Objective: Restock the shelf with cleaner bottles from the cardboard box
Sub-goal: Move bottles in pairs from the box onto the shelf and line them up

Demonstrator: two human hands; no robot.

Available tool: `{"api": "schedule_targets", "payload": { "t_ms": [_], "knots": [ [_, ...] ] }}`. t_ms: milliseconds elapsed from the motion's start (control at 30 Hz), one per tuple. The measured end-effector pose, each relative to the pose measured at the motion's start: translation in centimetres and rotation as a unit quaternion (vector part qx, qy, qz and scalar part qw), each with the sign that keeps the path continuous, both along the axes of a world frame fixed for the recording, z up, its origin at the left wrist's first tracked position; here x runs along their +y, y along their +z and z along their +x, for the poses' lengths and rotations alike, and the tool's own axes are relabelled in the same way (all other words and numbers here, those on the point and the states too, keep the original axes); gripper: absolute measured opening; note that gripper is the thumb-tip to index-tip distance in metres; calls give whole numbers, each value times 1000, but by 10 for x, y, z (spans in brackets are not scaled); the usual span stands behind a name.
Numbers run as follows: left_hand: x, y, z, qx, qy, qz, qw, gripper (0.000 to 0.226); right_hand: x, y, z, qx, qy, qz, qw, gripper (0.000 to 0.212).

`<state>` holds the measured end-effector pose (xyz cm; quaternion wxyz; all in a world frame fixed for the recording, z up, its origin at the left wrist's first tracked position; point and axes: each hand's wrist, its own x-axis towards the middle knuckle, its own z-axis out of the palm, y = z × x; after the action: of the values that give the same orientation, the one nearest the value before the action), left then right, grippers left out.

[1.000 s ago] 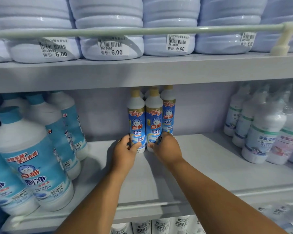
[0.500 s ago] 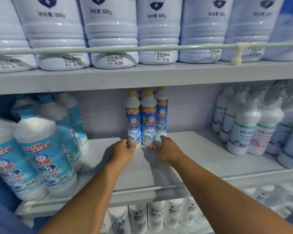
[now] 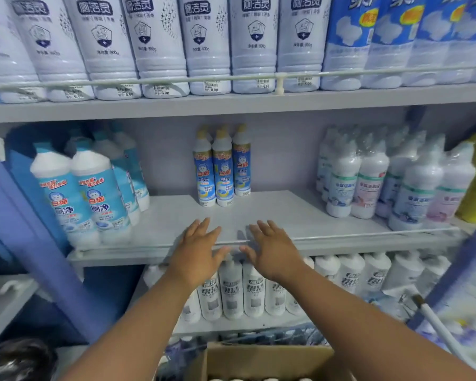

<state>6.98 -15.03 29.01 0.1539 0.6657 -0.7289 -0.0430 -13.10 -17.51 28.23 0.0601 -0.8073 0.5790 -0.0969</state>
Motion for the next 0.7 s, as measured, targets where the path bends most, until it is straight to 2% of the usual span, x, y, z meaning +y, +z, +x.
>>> {"api": "schedule_targets", "payload": {
  "t_ms": [167,400,500,700],
  "knots": [
    [57,-25,-20,1,13,17,1000,63,56,-16,-27,-11,25,-8,1000,70],
    [142,-102,-47,30,-11,42,999,59,134,-111,-72,22,29,77,996,71],
    [163,-138,-56,17,-3,111,994,62,162,-154,-93,53,21,139,989,71],
    [192,-211,-63,8,10,226,974,62,195,-234,-123,60,-32,244,967,71]
  ]
}}
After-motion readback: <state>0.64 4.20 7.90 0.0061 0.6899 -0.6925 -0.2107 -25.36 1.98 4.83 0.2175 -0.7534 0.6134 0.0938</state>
